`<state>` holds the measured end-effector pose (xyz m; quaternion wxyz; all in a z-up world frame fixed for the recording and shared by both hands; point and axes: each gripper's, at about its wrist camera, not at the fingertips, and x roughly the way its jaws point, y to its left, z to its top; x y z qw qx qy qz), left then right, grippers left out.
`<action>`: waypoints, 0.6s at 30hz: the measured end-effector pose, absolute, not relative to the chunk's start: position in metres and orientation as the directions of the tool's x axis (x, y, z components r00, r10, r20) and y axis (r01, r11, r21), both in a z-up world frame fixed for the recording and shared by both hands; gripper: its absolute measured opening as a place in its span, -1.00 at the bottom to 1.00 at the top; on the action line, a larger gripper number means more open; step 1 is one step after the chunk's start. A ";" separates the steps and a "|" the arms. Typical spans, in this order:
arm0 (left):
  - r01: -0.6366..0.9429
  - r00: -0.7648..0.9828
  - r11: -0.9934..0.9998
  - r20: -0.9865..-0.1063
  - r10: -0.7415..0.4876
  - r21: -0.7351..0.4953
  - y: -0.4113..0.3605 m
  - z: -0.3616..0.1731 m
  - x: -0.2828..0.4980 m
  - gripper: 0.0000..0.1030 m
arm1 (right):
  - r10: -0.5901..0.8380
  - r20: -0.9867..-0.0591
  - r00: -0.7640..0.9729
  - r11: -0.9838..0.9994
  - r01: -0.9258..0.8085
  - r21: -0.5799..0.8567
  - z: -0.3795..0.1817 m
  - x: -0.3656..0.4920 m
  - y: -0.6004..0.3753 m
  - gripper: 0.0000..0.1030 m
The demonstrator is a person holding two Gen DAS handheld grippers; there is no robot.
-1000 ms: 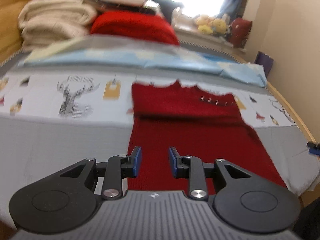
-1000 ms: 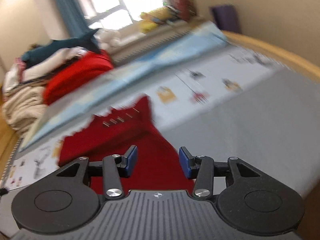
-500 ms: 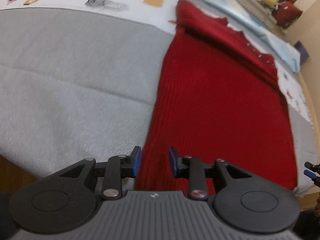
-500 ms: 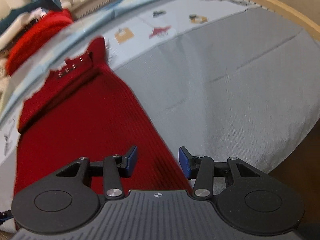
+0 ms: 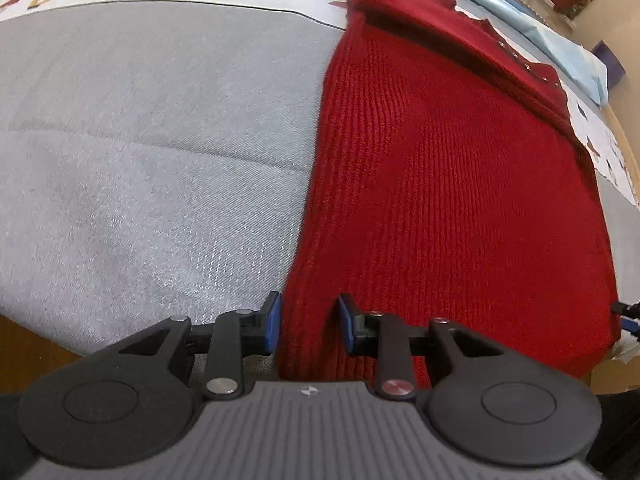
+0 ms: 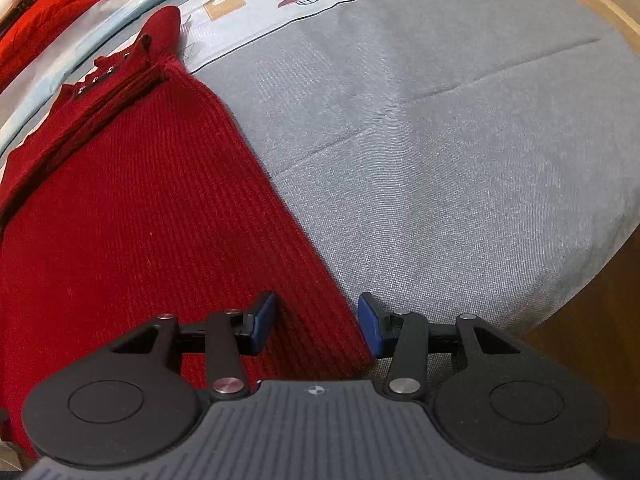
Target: Fold small clothes
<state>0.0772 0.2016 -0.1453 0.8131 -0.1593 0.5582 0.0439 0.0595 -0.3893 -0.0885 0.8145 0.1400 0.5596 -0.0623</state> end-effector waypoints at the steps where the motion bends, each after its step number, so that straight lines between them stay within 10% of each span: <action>1: -0.242 0.376 0.949 -0.921 -0.102 -0.204 0.199 -0.145 0.079 -0.56 | 0.056 -0.929 0.365 0.956 0.250 0.155 -0.088 0.059 -0.388 -0.08; 6: -0.219 0.396 0.959 -0.915 -0.079 -0.178 0.188 -0.139 0.076 -0.73 | 0.079 -0.924 0.375 0.955 0.238 0.178 -0.086 0.060 -0.390 -0.42; 18: -0.205 0.392 0.964 -0.916 -0.078 -0.170 0.186 -0.139 0.072 -0.76 | 0.068 -0.933 0.353 0.973 0.185 0.141 -0.087 0.059 -0.381 -0.53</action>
